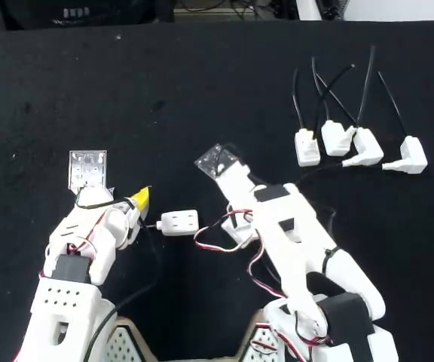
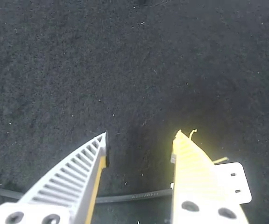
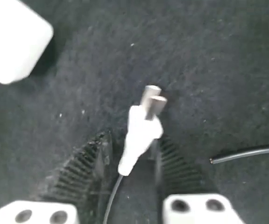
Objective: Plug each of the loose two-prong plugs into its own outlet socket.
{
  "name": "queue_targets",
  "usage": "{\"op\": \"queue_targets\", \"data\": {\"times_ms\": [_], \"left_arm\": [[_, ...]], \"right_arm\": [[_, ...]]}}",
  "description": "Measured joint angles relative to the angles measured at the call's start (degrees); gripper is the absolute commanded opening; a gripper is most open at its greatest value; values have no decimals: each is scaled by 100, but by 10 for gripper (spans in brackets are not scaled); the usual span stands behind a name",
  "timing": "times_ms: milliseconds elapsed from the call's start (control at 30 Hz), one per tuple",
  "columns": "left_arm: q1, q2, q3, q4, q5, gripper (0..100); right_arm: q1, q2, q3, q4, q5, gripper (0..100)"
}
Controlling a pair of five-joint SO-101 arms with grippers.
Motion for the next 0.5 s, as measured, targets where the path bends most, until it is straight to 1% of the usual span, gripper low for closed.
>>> {"op": "queue_targets", "data": {"times_ms": [100,200,400,500], "left_arm": [[0,0,0,0,0,224],[0,0,0,0,0,224],[0,0,0,0,0,224],[0,0,0,0,0,224]], "right_arm": [[0,0,-9,-70,-229,66],[0,0,-9,-88,-264,8],[0,-132,-9,-35,-264,11],[-62,-765,-132,510,-264,11]]}}
